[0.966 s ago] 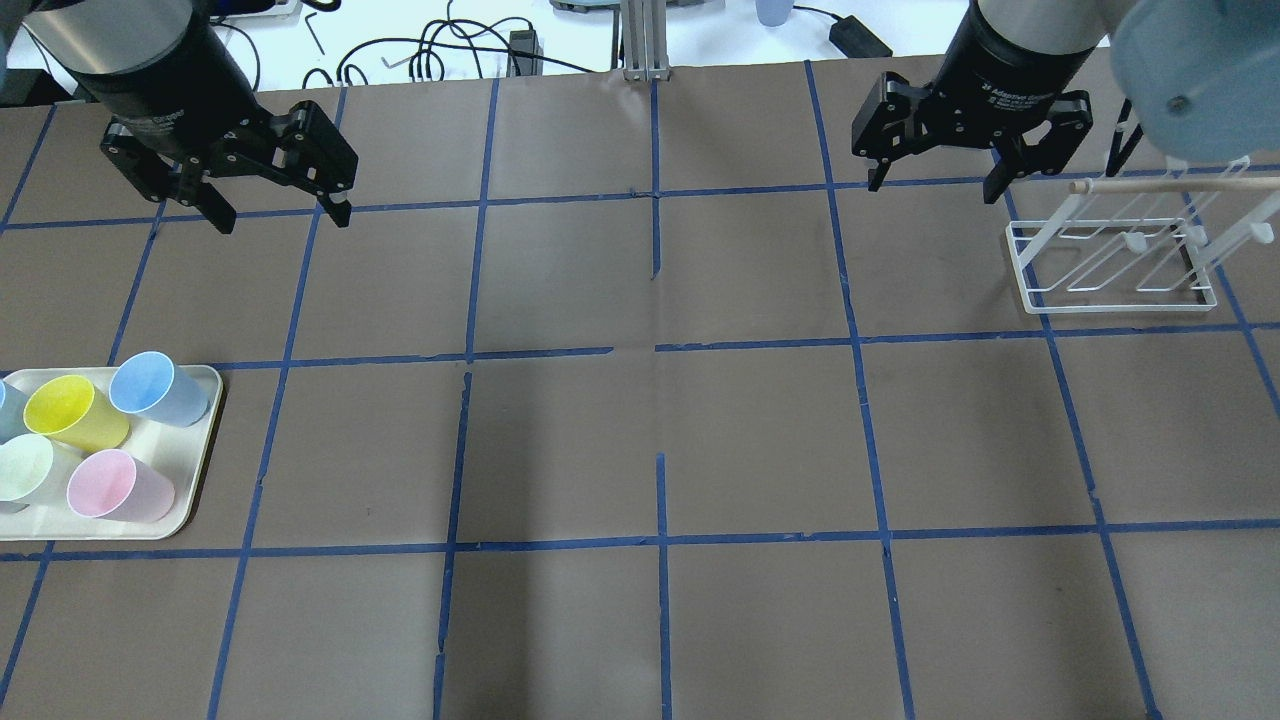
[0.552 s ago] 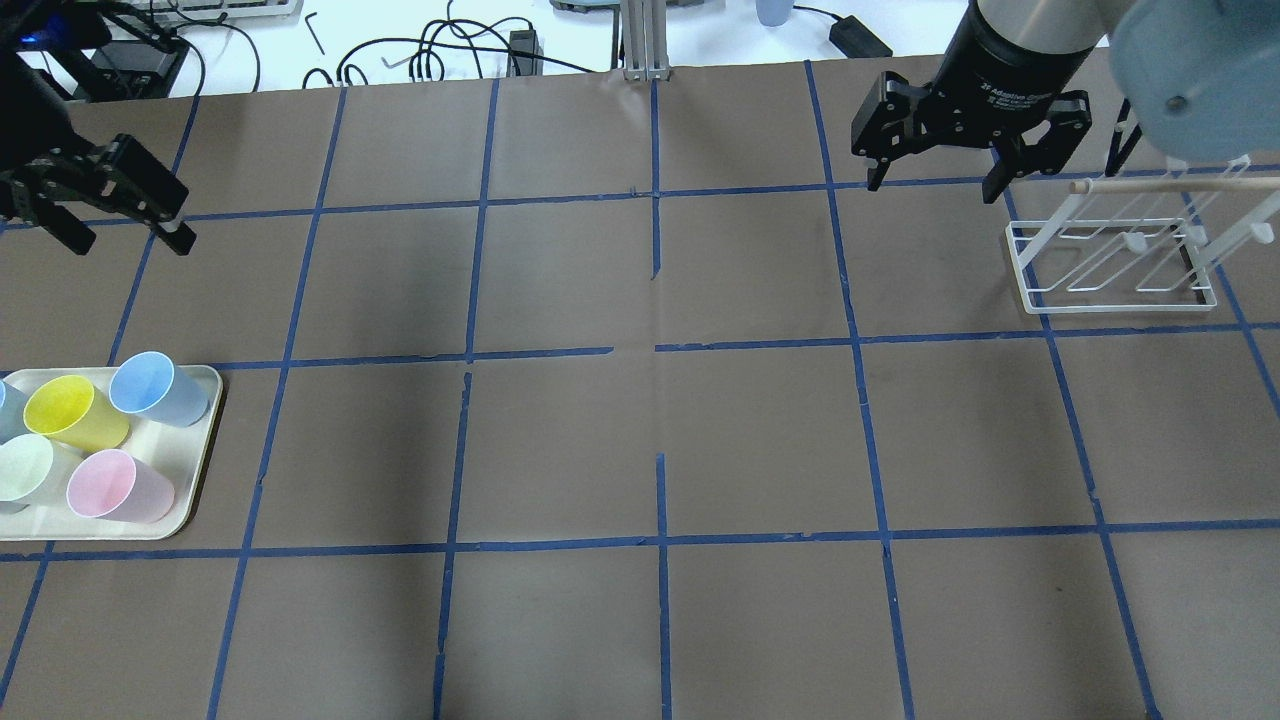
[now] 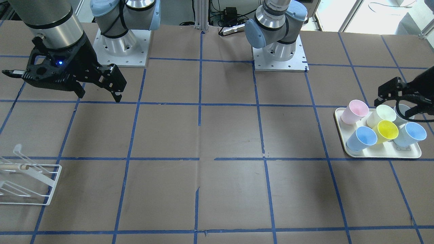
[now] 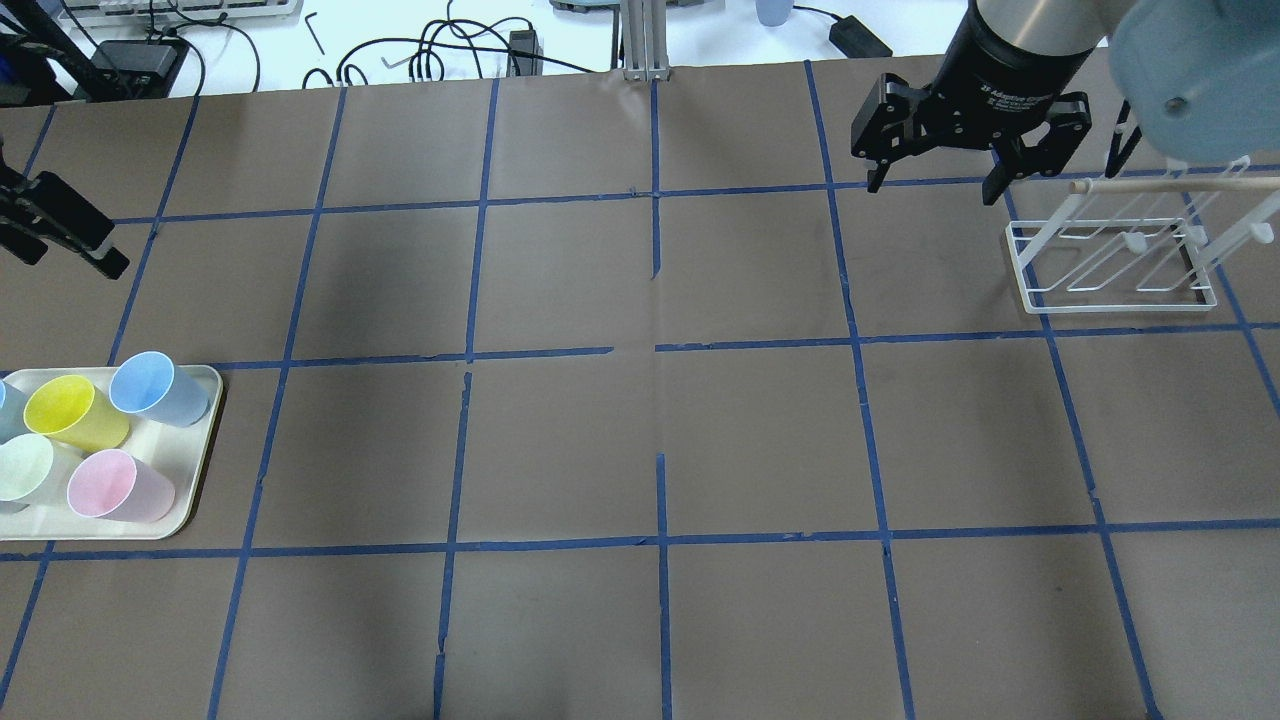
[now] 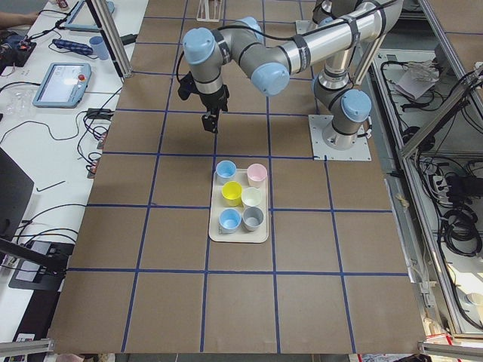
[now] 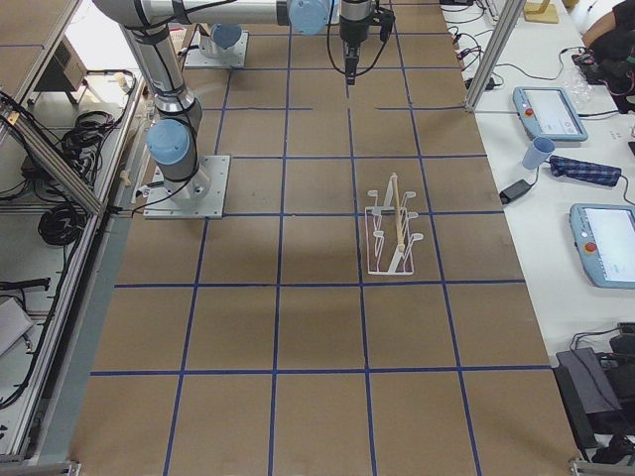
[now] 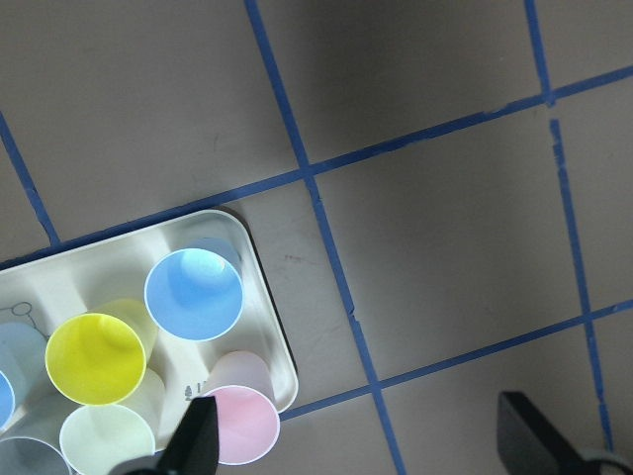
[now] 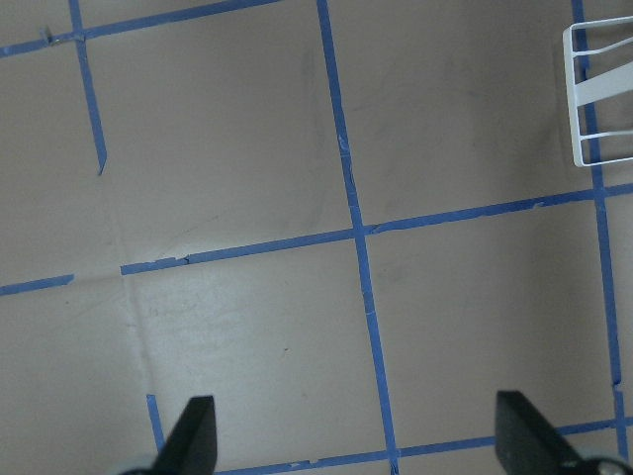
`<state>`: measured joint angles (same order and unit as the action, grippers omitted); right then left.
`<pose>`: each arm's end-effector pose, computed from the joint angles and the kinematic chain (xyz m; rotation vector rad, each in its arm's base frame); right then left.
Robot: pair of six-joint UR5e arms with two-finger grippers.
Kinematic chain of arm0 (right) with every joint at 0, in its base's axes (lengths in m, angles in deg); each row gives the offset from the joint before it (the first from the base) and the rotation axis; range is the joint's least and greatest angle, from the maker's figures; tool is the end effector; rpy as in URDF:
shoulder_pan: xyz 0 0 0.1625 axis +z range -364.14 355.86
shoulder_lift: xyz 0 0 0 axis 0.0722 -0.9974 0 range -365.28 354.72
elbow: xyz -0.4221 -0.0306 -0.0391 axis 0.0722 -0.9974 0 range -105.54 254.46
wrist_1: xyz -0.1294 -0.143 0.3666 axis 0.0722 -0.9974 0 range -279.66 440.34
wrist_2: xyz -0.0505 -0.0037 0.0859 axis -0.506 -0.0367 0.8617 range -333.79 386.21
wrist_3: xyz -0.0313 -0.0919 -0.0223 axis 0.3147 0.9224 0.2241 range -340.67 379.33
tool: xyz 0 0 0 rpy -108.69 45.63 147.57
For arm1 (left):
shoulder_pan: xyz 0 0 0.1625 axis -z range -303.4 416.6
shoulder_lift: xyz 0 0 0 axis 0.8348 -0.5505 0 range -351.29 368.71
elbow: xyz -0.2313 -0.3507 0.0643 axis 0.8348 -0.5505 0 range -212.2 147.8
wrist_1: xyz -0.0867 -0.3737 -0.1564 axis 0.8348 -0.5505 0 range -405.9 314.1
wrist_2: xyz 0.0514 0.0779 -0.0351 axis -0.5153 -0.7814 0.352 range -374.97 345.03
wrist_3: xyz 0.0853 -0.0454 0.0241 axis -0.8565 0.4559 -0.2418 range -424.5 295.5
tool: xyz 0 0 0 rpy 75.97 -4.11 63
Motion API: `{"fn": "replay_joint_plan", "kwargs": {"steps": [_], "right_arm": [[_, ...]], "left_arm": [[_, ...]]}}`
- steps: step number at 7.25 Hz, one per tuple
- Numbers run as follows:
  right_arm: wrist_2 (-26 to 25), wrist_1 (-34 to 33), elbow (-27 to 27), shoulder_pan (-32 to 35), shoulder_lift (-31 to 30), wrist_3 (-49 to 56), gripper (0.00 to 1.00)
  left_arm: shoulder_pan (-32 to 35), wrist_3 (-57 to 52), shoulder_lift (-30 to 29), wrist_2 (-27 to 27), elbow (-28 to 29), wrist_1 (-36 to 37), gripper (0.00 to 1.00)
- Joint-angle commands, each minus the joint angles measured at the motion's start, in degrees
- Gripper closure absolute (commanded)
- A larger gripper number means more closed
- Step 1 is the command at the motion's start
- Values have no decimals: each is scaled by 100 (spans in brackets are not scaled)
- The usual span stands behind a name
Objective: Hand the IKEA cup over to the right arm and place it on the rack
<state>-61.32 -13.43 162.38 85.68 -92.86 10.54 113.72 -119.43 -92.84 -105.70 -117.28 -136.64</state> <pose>0.1361 -0.5160 0.4914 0.2399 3.0834 -0.0870 0.1935 -0.5427 0.4221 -0.5862 -3.0009 -0.1553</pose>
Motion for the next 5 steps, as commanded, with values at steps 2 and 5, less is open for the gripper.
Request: {"fn": "replay_joint_plan", "kwargs": {"steps": [2,5], "right_arm": [[-1,8,-3,0,-5,9,0],[-1,8,-3,0,-5,9,0]], "left_arm": [[-657,-2260,-970,-41,-1,952,0],[-1045,-2908,-1473,-340,-236,1664,0]]}}
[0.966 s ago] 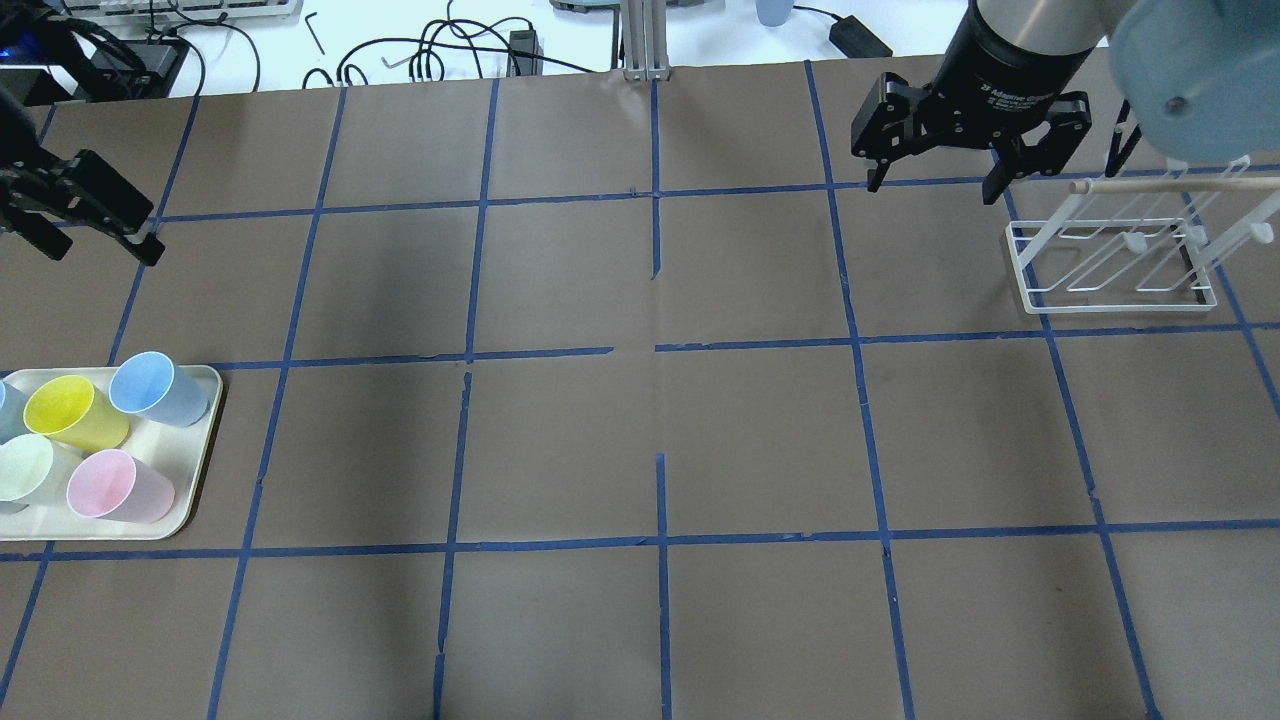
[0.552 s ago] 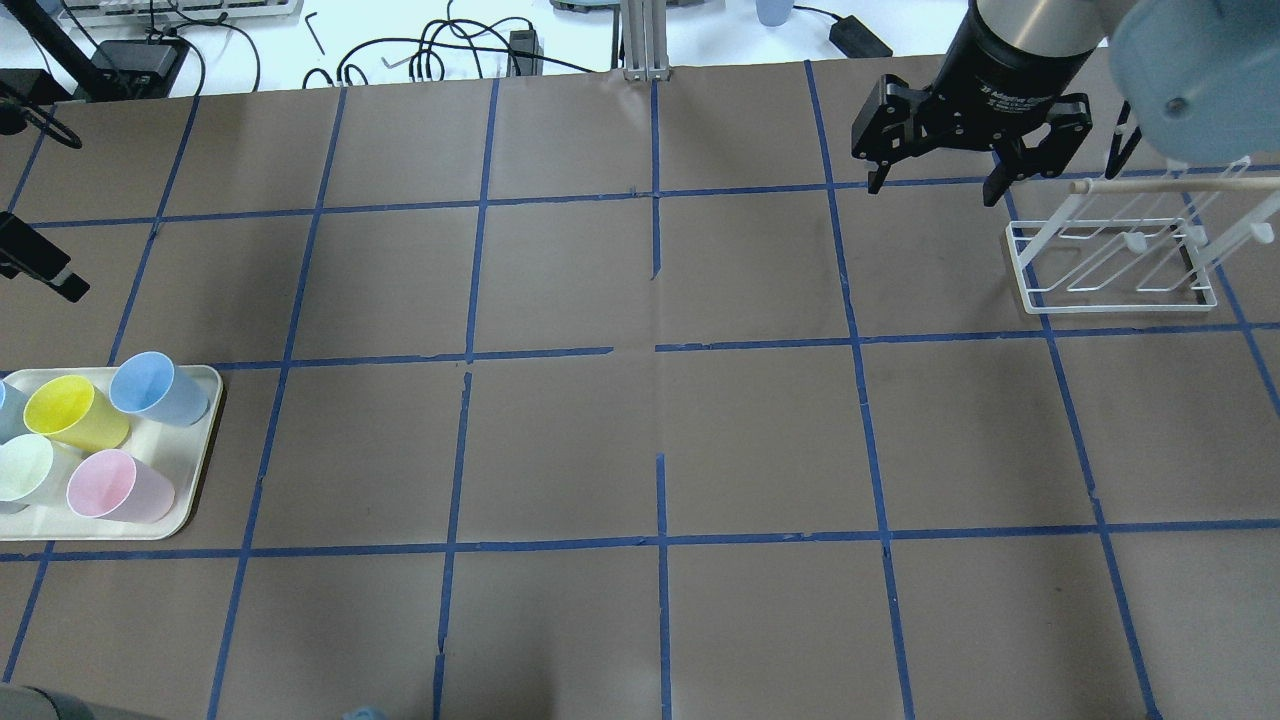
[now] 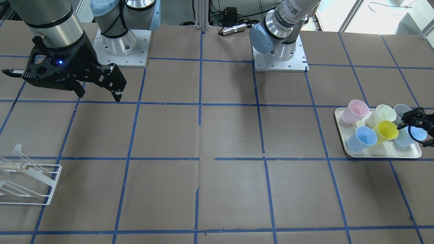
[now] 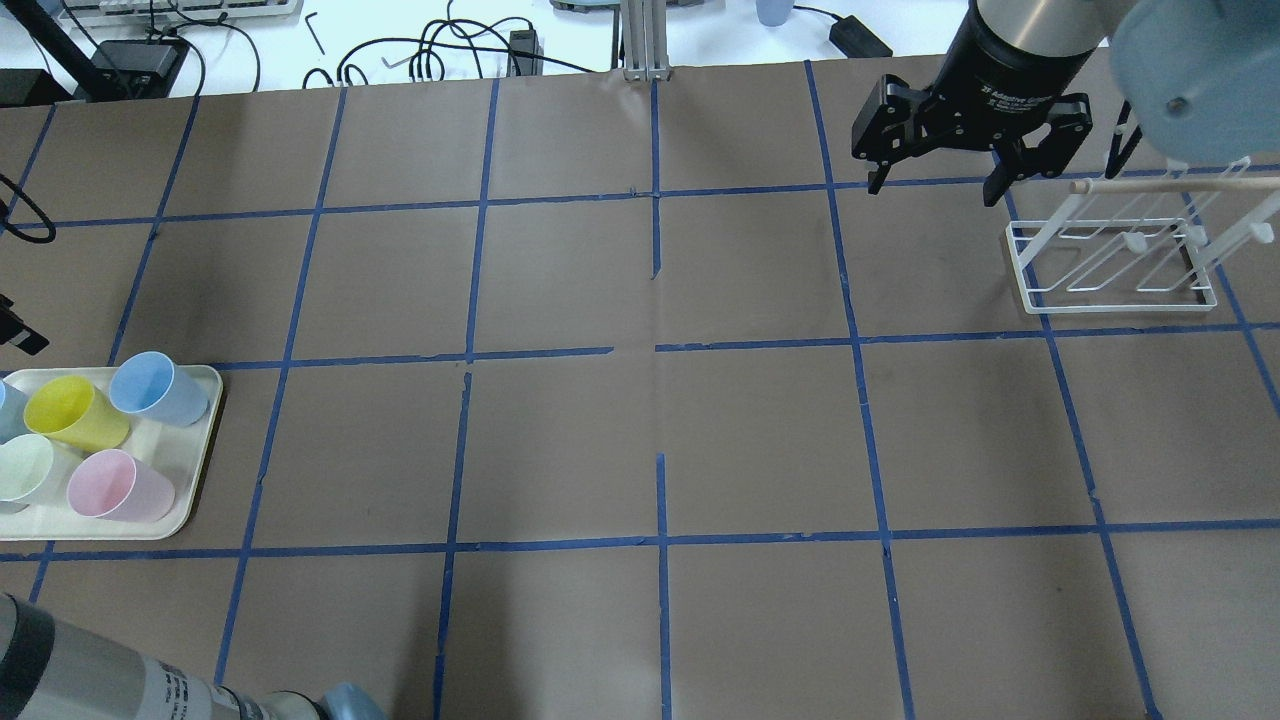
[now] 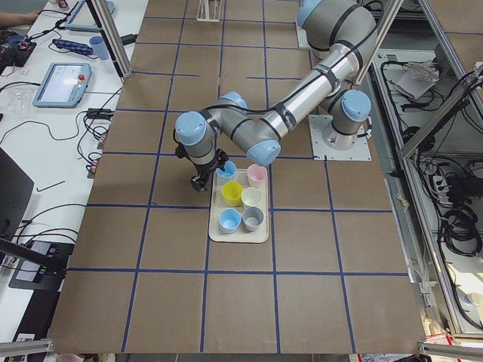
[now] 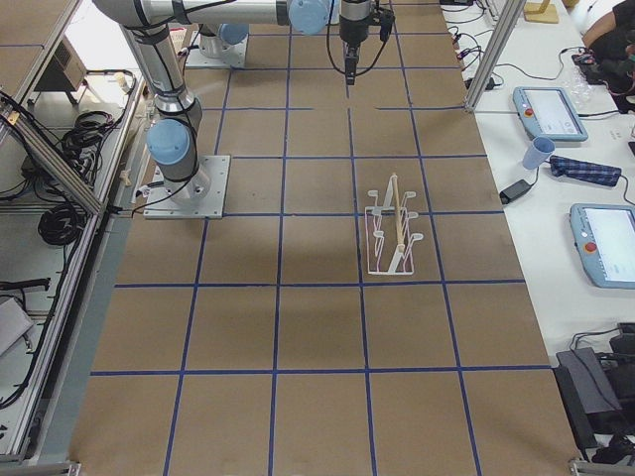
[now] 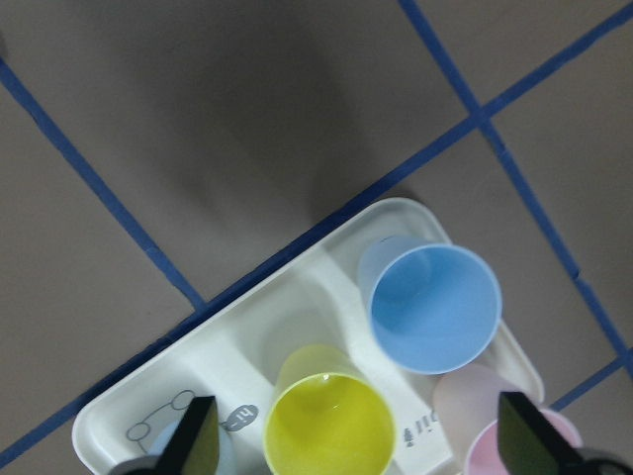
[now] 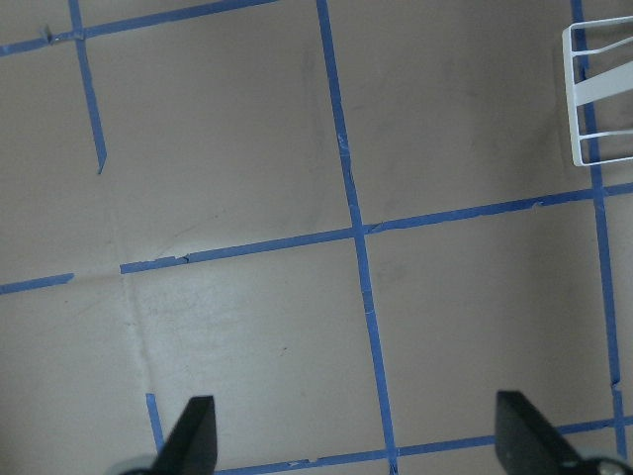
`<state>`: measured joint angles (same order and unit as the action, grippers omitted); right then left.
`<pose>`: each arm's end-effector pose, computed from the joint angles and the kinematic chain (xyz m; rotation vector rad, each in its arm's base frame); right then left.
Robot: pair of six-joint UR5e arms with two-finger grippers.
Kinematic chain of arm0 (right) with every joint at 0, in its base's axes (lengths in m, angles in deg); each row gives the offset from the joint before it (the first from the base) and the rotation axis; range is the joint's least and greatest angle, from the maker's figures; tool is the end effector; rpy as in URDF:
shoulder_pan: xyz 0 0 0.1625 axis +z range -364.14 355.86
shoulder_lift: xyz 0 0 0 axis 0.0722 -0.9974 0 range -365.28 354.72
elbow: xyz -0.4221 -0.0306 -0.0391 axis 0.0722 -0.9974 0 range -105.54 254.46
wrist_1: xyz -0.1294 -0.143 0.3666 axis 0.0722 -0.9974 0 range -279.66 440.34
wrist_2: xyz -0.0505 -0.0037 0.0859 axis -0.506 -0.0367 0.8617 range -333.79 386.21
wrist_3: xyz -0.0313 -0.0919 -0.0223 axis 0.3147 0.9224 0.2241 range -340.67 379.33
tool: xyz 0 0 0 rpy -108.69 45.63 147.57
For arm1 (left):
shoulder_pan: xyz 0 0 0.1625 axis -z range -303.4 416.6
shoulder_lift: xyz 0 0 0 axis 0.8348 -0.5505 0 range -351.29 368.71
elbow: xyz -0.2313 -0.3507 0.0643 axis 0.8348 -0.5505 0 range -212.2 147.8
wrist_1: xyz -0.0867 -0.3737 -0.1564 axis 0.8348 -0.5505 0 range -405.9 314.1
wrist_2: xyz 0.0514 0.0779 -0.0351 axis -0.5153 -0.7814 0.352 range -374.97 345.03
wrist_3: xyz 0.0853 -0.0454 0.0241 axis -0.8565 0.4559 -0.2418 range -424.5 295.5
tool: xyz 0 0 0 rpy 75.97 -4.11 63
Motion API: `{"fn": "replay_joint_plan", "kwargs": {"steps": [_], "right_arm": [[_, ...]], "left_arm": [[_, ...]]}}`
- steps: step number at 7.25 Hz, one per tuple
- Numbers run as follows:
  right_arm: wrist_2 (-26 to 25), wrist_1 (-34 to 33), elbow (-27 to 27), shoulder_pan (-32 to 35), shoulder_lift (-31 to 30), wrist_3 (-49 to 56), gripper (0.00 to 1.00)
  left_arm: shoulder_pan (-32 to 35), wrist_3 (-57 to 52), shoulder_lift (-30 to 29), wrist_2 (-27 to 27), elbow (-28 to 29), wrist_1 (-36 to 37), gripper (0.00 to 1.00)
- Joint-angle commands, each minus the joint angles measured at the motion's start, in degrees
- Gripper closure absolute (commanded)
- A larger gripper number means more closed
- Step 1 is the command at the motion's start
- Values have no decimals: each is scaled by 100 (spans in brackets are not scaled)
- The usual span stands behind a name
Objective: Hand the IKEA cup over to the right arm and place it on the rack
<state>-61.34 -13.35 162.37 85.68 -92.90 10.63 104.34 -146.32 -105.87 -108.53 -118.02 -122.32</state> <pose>0.1361 -0.5157 0.4917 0.2375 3.0841 -0.0863 0.3306 -0.5530 0.3018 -1.0414 -2.8783 -0.1695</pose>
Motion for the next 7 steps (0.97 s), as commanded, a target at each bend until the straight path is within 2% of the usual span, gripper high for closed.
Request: {"fn": "replay_joint_plan", "kwargs": {"steps": [1,2,7], "right_arm": [[0,-9,-2,0,0,0,0],[9,-9,-2,0,0,0,0],[0,-9,-2,0,0,0,0]], "left_arm": [[-108,-403,-178,-92,-381,686,0],[-108,-414,-205,-93,-514,943,0],[-108,-625,-292,-339,-787,1129,2]]}}
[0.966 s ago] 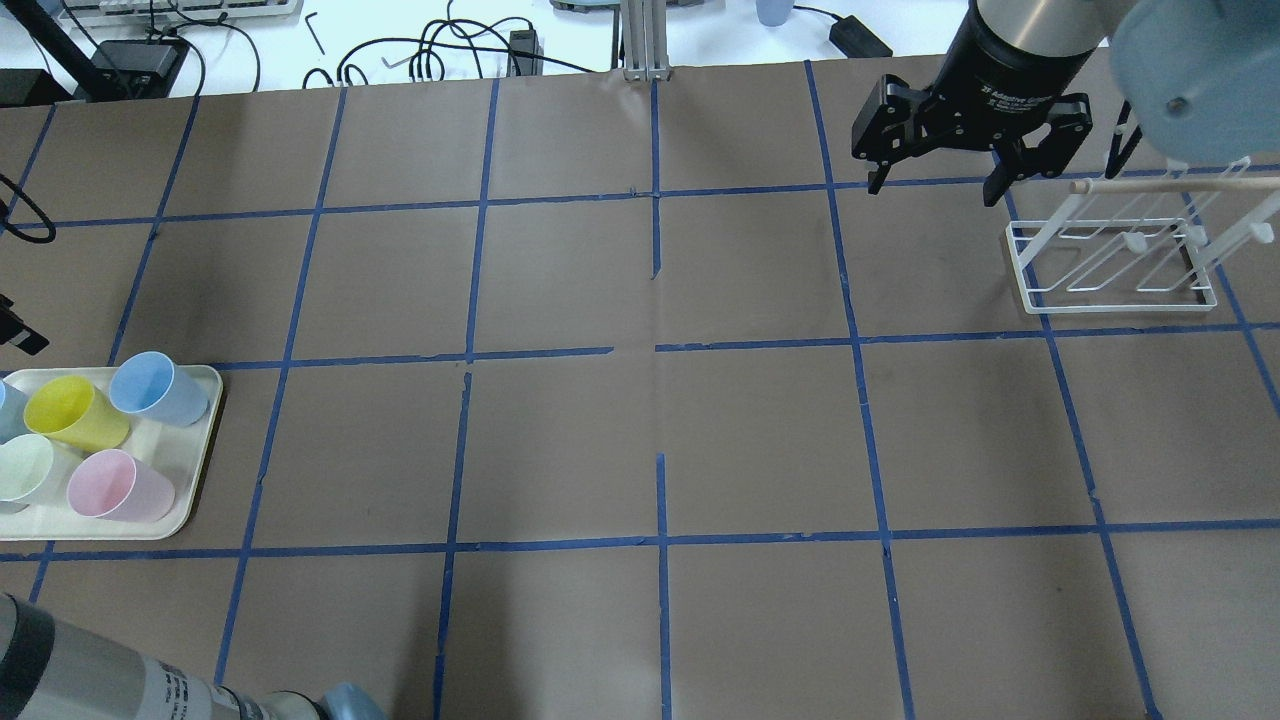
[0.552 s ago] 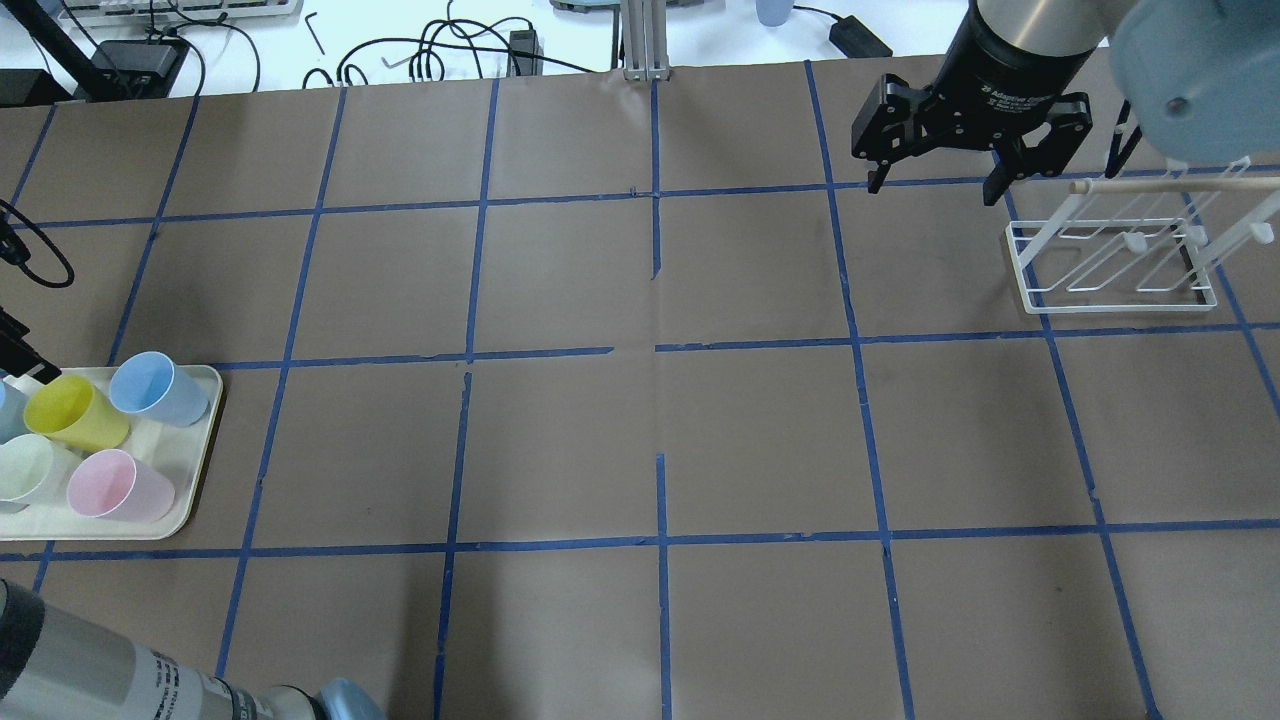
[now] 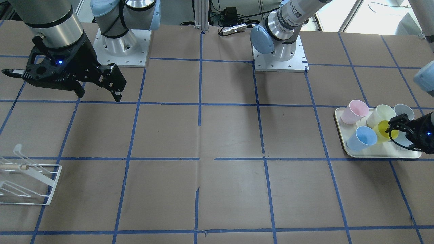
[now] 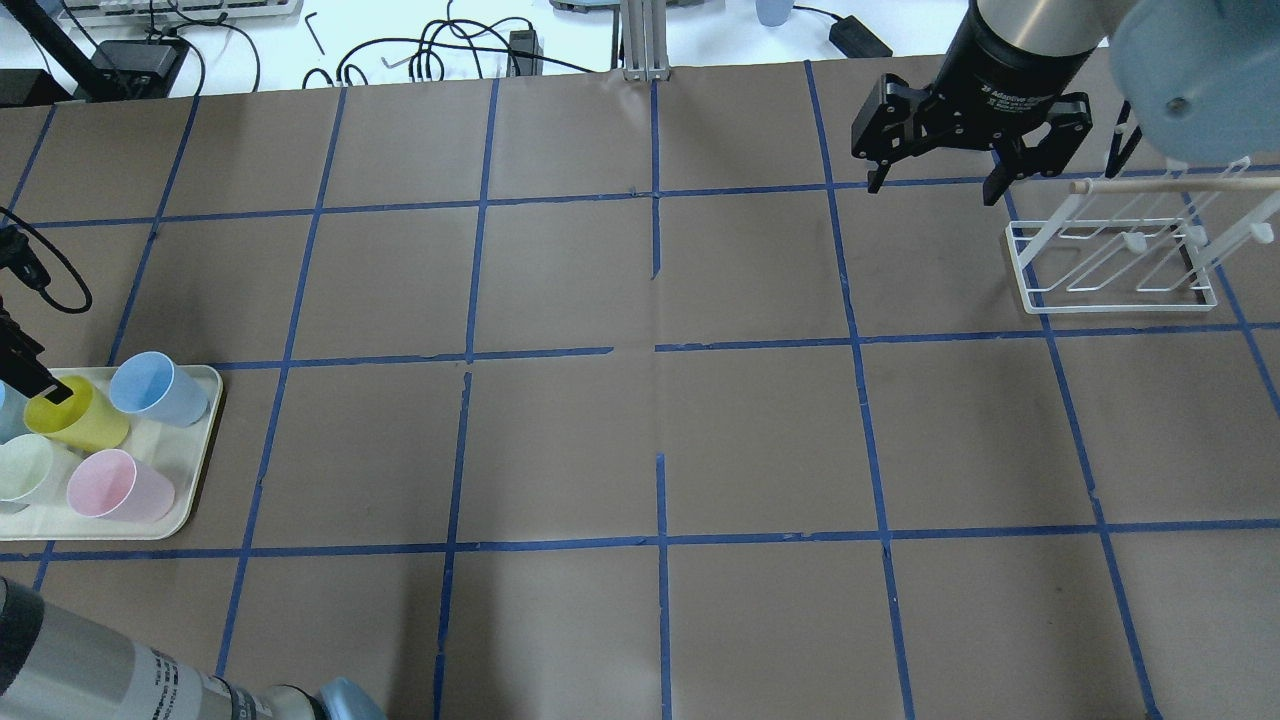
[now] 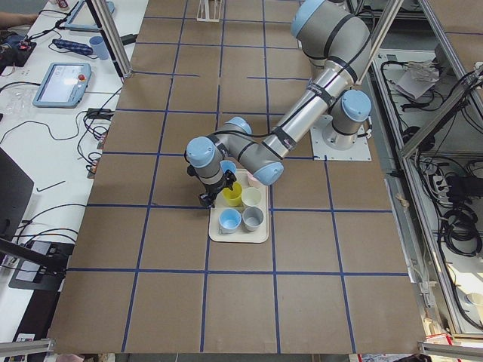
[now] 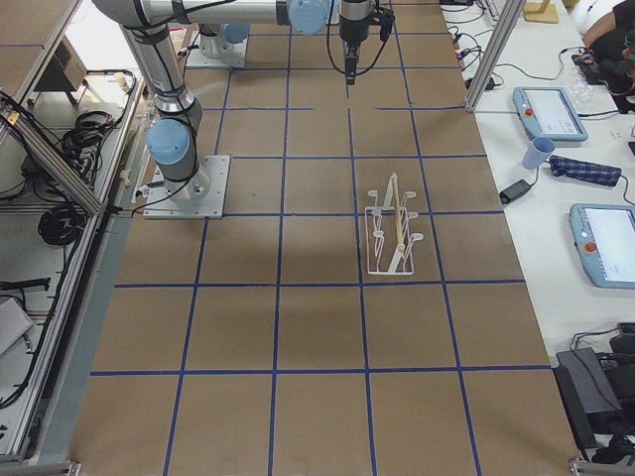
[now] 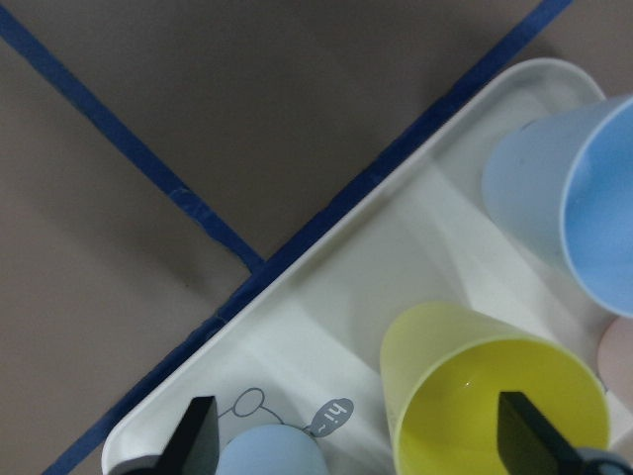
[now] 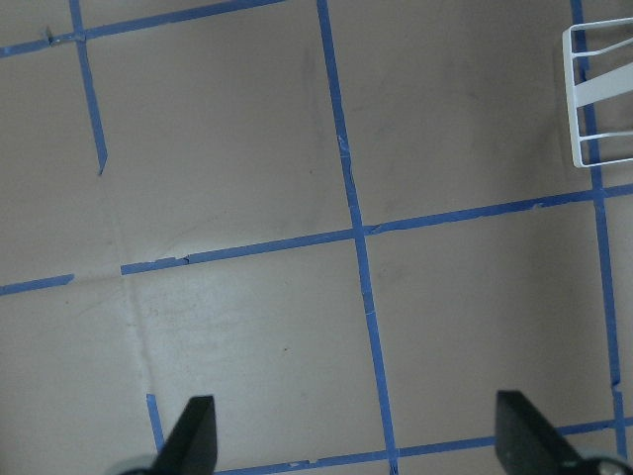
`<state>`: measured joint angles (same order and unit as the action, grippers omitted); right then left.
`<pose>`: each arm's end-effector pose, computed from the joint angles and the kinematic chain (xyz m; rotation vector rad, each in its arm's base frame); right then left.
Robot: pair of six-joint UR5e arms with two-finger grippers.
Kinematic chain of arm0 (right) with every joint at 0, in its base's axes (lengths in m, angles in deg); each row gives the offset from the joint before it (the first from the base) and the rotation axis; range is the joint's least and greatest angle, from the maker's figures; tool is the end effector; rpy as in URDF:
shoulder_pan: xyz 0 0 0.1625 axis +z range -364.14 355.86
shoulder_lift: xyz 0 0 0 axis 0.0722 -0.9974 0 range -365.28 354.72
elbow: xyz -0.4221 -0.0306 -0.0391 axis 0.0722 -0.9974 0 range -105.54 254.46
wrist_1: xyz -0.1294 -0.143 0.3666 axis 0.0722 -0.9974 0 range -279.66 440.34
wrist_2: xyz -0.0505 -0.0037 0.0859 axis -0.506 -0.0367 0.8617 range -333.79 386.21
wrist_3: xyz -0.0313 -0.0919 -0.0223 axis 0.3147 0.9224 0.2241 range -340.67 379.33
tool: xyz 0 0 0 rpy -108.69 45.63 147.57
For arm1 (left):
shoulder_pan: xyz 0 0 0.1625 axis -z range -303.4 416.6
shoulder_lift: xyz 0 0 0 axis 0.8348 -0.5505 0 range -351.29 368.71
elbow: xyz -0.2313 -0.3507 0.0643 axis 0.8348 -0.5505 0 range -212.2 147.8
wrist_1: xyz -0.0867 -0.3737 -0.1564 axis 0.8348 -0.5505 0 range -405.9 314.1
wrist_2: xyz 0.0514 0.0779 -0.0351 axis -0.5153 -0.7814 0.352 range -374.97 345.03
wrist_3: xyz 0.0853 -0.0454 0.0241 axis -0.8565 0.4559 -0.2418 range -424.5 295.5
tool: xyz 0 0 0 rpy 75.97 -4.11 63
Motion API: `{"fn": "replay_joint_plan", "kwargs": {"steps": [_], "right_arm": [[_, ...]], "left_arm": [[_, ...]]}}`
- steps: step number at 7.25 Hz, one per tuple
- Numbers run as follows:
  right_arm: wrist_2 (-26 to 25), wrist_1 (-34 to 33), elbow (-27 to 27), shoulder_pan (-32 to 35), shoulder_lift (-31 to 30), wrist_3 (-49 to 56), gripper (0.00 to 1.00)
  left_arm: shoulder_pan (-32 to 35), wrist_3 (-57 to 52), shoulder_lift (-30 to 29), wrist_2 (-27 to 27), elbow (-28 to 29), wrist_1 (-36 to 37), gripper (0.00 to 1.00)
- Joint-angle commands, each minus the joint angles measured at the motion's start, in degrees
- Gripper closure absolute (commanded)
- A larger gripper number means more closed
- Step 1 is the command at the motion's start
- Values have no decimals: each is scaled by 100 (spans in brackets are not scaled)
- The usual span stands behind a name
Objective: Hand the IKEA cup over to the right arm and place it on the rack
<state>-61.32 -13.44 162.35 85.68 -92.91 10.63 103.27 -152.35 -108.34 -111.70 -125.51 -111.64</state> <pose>0.1361 -0.5158 0.4921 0.2374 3.0835 -0.0895 0.3371 -0.5348 0.2339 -1.1776 -2.8509 -0.2330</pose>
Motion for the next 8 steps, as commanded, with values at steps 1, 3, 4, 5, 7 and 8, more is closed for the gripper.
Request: {"fn": "replay_joint_plan", "kwargs": {"steps": [1,3,4,5,7,8], "right_arm": [[7,0,0,0,0,0,0],[8,0,0,0,0,0,0],[8,0,0,0,0,0,0],[-1,9,0,0,0,0,0],[8,0,0,0,0,0,0],[8,0,0,0,0,0,0]], "left_arm": [[-9,-38,-107,-22,-38,70,10],[-9,-91,-169,-22,-21,88,29],[-9,-187,-178,-22,-12,157,41],[0,-197,-187,-22,-3,167,51],[9,-197,-178,-13,-38,123,64],[9,-197,-161,-4,-47,71,78]]}}
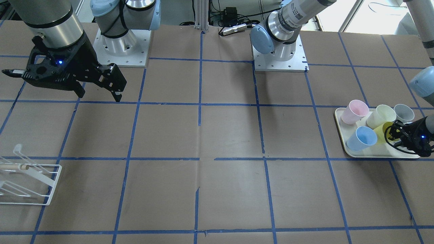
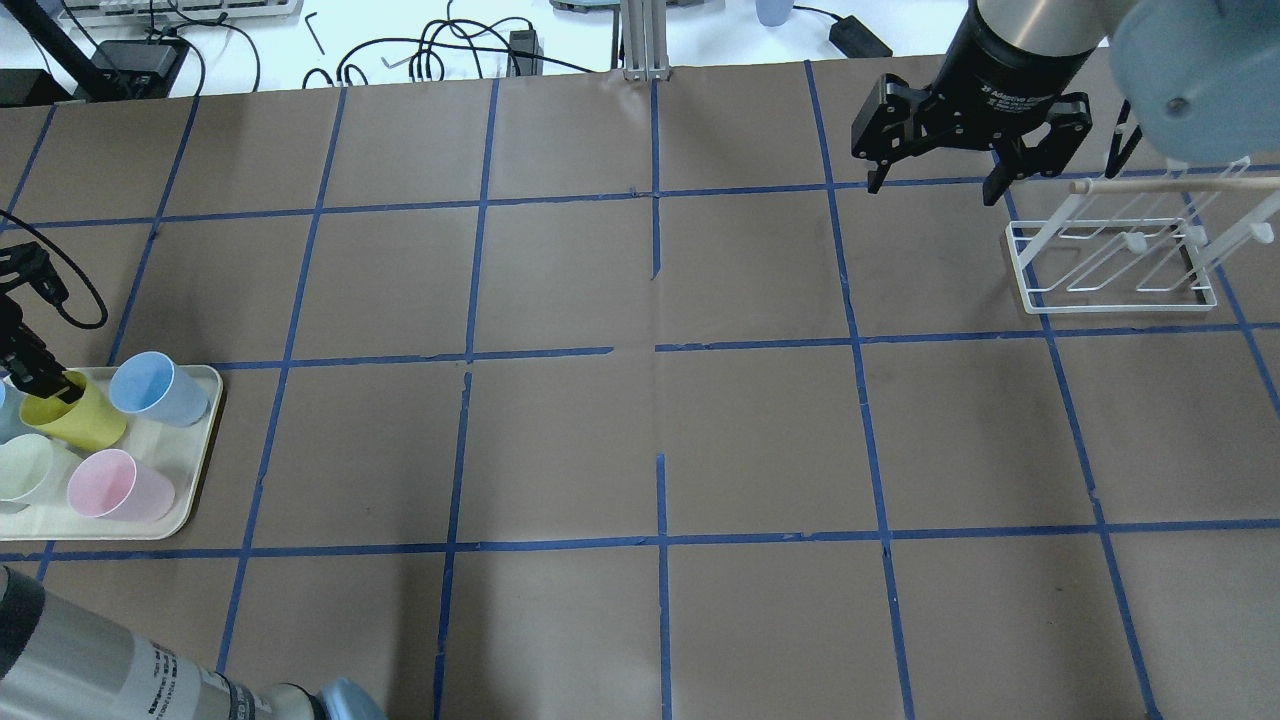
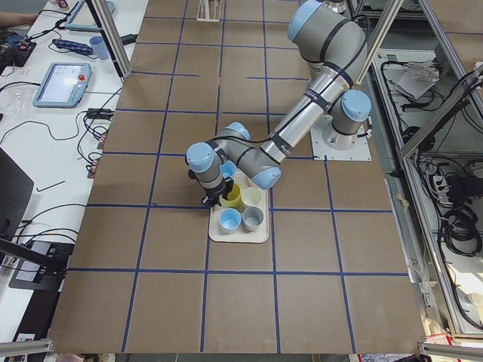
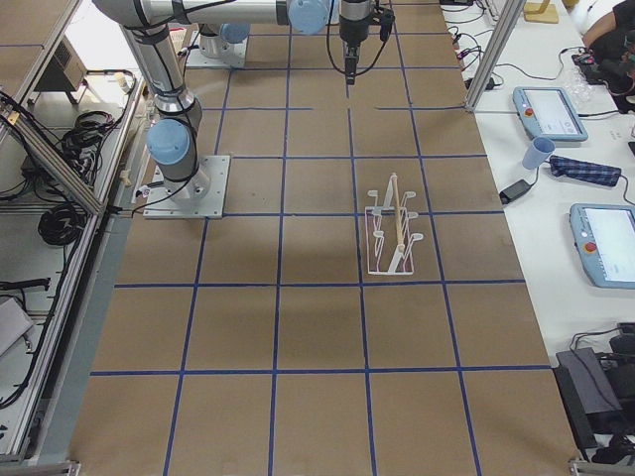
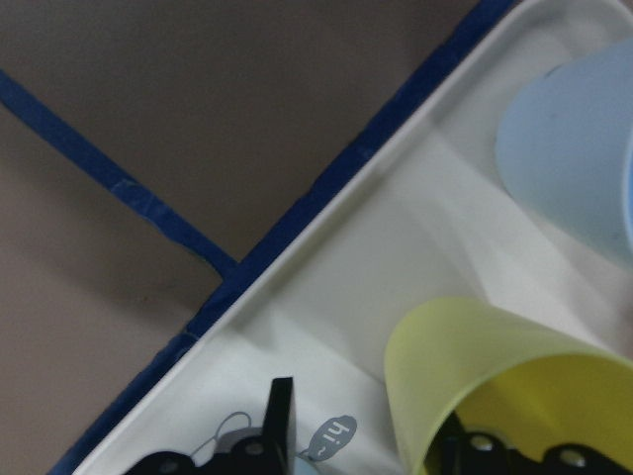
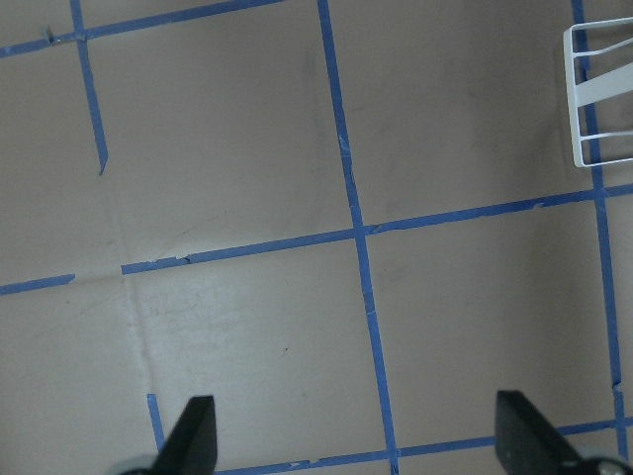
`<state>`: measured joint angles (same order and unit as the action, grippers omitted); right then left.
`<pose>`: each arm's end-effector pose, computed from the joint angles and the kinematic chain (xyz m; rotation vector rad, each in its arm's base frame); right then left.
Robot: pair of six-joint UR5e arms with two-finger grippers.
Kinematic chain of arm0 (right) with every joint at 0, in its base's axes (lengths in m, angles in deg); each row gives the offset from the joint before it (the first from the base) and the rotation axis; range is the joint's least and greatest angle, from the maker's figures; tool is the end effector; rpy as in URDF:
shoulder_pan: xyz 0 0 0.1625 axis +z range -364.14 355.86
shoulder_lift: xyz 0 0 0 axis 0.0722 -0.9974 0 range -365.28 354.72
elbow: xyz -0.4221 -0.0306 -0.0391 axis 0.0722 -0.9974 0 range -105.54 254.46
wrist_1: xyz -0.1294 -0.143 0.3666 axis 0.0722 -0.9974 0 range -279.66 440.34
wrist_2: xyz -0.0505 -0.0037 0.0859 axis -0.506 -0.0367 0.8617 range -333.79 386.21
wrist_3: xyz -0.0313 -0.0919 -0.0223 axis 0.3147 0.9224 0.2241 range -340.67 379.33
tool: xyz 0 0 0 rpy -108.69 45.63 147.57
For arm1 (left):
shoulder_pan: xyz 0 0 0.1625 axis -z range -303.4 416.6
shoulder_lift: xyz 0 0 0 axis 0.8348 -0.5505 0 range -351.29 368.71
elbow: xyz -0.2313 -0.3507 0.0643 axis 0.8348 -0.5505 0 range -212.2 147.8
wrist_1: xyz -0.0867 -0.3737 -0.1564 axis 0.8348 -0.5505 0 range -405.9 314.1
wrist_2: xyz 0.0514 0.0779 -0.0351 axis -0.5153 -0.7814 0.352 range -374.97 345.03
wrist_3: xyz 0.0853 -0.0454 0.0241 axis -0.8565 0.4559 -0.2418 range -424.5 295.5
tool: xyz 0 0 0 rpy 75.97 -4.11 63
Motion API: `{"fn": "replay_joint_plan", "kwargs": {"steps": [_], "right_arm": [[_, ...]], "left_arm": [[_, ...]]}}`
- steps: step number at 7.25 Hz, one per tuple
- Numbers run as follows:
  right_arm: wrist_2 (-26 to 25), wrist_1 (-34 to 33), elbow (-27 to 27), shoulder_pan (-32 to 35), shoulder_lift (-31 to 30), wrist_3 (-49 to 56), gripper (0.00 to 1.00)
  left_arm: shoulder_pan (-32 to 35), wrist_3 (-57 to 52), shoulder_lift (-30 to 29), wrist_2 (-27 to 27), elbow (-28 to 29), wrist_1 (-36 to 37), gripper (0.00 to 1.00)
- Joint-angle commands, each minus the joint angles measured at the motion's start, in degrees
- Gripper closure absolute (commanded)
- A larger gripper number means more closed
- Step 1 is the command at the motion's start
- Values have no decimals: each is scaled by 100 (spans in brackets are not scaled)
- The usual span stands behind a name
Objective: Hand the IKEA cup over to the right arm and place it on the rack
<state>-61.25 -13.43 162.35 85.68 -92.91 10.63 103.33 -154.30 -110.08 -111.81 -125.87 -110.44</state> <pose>0.1362 -0.5158 0.4921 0.2372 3.0823 -0.0891 0.3382 -0.5366 0.2142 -1.2222 -2.8136 -0.2428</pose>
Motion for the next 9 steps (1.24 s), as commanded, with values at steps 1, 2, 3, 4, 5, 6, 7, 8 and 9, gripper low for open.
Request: {"fn": "replay_joint_plan", "kwargs": {"steps": [1,2,3,4,5,6,7,8,9], "right_arm": [[1,-1,0,0,0,0,0],[1,-1,0,0,0,0,0],[1,-9,0,0,0,0,0],[1,-10,0,0,0,0,0],[1,-10,0,0,0,0,0],[-8,-1,0,0,0,0,0],[-8,-1,0,0,9,0,0],[-8,-1,0,0,0,0,0],[0,-1,9,0,0,0,0]], "left_arm": [[2,-2,23,16,-11,-85,87],[2,-2,127,16,6,-276,98],[-7,-2,137,42,50,-322,100],[-7,-11,250,69,137,-401,100],[-7,-28,382,104,155,-445,100],[-7,-29,470,235,164,-445,100],[2,-37,558,358,277,-471,100],[11,-11,646,994,566,-985,100],[115,-11,743,1236,978,-1591,100]]}}
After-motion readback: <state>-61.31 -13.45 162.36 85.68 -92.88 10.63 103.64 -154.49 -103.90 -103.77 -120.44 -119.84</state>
